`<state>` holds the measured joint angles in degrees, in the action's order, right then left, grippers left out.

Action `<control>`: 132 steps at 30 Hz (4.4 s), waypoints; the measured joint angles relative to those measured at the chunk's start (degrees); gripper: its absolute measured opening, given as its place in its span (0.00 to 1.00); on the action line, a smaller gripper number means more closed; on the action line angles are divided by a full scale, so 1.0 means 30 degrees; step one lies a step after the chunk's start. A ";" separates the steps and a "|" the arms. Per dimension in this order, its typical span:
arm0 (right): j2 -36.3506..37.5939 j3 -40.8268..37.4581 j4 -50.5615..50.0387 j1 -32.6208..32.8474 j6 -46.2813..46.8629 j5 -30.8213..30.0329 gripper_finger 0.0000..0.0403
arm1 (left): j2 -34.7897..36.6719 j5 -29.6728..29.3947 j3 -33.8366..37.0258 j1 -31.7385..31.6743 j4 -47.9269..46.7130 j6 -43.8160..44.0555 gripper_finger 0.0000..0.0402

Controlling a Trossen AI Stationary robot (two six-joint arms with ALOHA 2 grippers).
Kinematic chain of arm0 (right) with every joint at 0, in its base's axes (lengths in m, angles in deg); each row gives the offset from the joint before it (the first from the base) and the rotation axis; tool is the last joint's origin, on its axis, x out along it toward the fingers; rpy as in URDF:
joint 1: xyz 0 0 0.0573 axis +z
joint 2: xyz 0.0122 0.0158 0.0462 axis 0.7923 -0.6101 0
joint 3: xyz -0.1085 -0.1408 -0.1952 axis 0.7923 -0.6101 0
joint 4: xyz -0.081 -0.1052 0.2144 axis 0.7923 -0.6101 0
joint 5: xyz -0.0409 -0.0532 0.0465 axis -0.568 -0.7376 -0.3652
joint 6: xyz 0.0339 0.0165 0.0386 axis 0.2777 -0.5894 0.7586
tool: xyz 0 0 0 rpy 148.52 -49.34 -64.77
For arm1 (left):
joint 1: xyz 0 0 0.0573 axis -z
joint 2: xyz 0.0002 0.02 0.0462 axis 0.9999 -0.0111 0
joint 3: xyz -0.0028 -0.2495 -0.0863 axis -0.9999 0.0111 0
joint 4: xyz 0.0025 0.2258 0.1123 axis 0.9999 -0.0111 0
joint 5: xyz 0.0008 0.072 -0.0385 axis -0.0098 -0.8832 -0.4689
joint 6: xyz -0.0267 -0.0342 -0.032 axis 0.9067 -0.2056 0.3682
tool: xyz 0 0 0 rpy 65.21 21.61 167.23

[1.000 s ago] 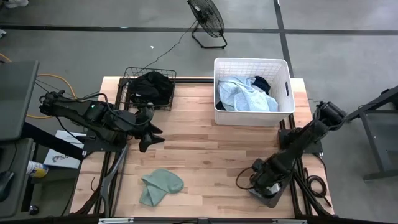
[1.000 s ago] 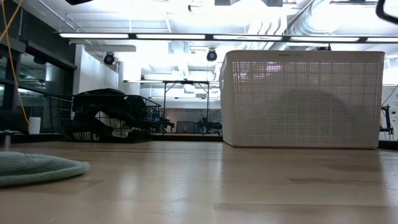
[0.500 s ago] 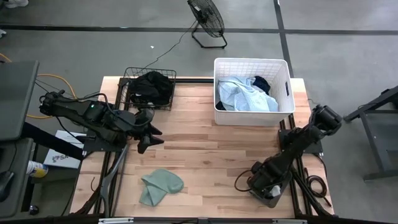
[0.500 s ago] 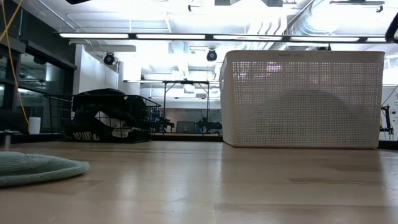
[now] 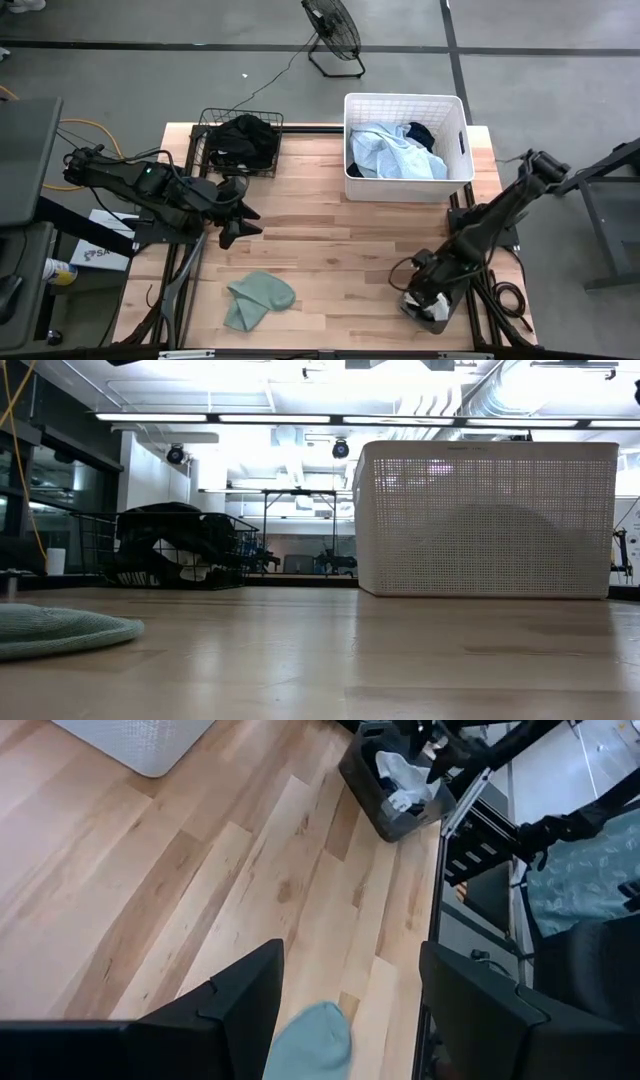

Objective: Pick & Place Cloths
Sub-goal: Put the white sock into the black bin, then put the gray sock into the black bin

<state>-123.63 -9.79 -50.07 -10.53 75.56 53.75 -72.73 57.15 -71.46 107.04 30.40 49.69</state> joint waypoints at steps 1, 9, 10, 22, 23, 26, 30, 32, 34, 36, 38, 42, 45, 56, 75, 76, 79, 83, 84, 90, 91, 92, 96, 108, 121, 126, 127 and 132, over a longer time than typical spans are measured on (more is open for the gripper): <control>0.0305 0.0000 -0.0117 0.0000 0.0163 -0.0176 0.68 | 0.0000 0.0000 0.0000 0.0000 0.0000 0.0000 0.57; 0.1927 0.0002 -0.0484 0.0015 0.0595 -0.0258 0.67 | 0.0000 0.0999 -0.0007 -0.0003 -0.1216 -0.0142 0.57; 0.2048 0.0007 -0.0470 0.0015 0.0595 -0.0331 0.67 | 0.0000 0.1082 -0.0007 0.0000 -0.1679 -0.0119 0.57; 0.2357 0.0015 0.2095 0.0051 -0.0808 -0.3903 0.67 | -0.0190 0.1047 -0.0007 0.0005 -0.5283 0.2820 0.57; 0.2357 0.0015 0.2448 0.0051 -0.1126 -0.4084 0.67 | -0.0295 0.1032 -0.0015 0.0029 -0.5274 0.3337 0.57; 0.2357 0.0015 0.3496 0.0058 -0.2123 -0.4872 0.67 | -0.0812 0.0752 -0.0015 0.0671 -0.5340 0.4777 0.57; 0.2357 0.0022 0.5256 0.0058 -0.3892 -0.6672 0.67 | -0.2148 -0.0043 -0.0015 0.2033 -0.5573 0.7113 0.57; 0.2357 0.0022 0.6195 0.0058 -0.4798 -0.7706 0.67 | -0.2981 -0.0367 -0.0015 0.2708 -0.5962 0.8348 0.57; 0.2357 0.0022 0.7302 0.0058 -0.5732 -0.8654 0.67 | -0.3862 -0.0437 -0.0015 0.3337 -0.6255 0.9754 0.57; 0.2357 0.0022 0.8293 0.0058 -0.6753 -0.9398 0.67 | -0.4730 -0.0423 -0.0015 0.3957 -0.6325 1.0935 0.57; 0.2357 0.0022 0.9257 0.0065 -0.7856 -1.0001 0.67 | -0.5599 -0.0407 -0.0015 0.4603 -0.6223 1.1942 0.57; 0.2357 0.0022 1.1026 0.0066 -1.0107 -1.1072 0.67 | -0.7306 0.0149 -0.0015 0.5885 -0.6107 1.2859 0.57; 0.2357 0.0022 1.2041 0.0058 -1.1693 -1.1559 0.67 | -0.8604 0.0894 -0.0007 0.6617 -0.6091 1.3084 0.57; 0.2357 0.0029 1.2484 0.0188 -1.3788 -1.2115 0.67 | -1.1982 0.2737 0.0000 0.7541 -0.3737 1.1100 0.57; 0.2357 0.0029 1.1902 0.0678 -1.3940 -1.2126 0.67 | -1.4847 0.5640 0.0007 0.7497 -0.2161 0.9346 0.89; 0.2357 0.0029 1.1805 0.0678 -1.3940 -1.2130 0.67 | -1.5044 0.5801 0.0007 0.7497 -0.1673 0.9130 0.91; 0.2357 0.0029 1.1551 0.0678 -1.3940 -1.2130 0.67 | -1.5515 0.5937 0.0007 0.7504 -0.0364 0.8061 0.93; 0.2357 0.0029 1.1361 0.0678 -1.3940 -1.2130 0.67 | -1.6018 0.5710 0.0006 0.7497 -0.0140 0.7182 0.93; 0.2357 0.0029 1.1315 0.0678 -1.3940 -1.2130 0.67 | -1.6164 0.5501 0.0007 0.7497 -0.0333 0.7107 0.93; 0.2357 0.0029 1.1149 0.0678 -1.3936 -1.2122 0.67 | -1.7192 0.5295 -0.0102 0.7497 -0.0579 0.5838 0.93; 0.2357 0.0029 1.1136 0.0678 -1.3939 -1.2130 0.67 | -1.7380 0.5254 -0.0102 0.7497 -0.0654 0.5539 0.93; 0.2357 0.0029 1.1143 0.0678 -1.3932 -1.2126 0.67 | -1.7555 0.5137 -0.0108 0.7497 -0.0731 0.5297 0.93; 0.2357 0.0029 1.1140 0.0673 -1.3932 -1.2130 0.67 | -1.7996 0.4501 -0.0117 0.7531 -0.1278 0.4373 0.93; 0.2357 0.0029 1.1096 0.0674 -1.3823 -1.2137 0.67 | -1.8192 0.3009 -0.0086 0.7519 -0.1141 0.2808 0.55; 0.2357 0.0029 1.1100 0.0663 -1.3772 -1.2645 0.67 | -1.8155 0.3241 -0.0634 0.7487 -0.1060 0.3957 0.04; 0.2357 0.0029 1.1114 0.0667 -1.3787 -1.2640 0.67 | -1.7797 0.1552 -0.2393 0.7464 -0.2723 0.3730 0.02; 0.2357 0.0029 1.1107 0.0663 -1.3843 -1.2640 0.67 | -1.7638 0.1052 -0.2856 0.7447 -0.2961 0.3716 0.02; 0.2357 0.0029 1.1129 0.0663 -1.3909 -1.2650 0.67 | -1.7027 -0.1156 -0.5184 0.7464 -0.3574 0.3238 0.02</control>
<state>-116.56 -9.70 -16.69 -8.55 33.83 15.80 -123.81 53.68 -87.01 129.43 19.68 59.40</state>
